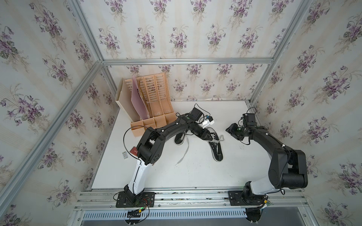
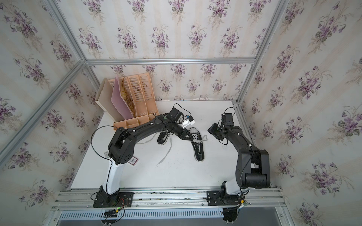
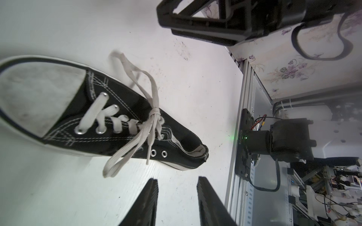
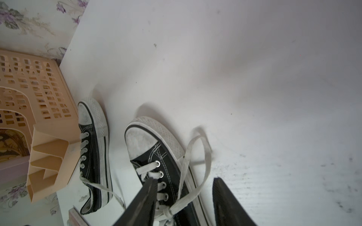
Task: Tie the shoes
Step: Tie the shoelace on the shoe.
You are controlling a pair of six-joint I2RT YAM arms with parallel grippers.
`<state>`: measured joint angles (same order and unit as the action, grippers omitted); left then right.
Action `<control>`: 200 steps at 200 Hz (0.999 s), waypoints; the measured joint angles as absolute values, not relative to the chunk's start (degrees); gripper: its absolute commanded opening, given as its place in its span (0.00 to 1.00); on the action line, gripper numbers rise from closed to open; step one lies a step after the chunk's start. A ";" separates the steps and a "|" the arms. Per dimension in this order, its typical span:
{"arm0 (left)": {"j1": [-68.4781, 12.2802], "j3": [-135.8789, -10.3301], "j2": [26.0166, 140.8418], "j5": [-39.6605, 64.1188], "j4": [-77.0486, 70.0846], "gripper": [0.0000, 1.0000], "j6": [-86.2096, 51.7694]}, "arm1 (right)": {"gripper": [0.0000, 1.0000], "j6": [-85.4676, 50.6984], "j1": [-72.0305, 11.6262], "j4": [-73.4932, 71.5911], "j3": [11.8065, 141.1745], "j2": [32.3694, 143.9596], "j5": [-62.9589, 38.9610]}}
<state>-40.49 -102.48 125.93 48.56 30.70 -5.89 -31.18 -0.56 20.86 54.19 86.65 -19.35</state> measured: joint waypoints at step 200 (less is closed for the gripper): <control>-42.04 -112.18 135.83 47.20 37.93 0.33 -4.03 | 0.44 -35.42 -12.49 22.13 54.57 92.31 -20.34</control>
<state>-42.04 -112.18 135.83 47.20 37.93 -4.03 -35.42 -12.49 22.13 54.57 92.31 -20.34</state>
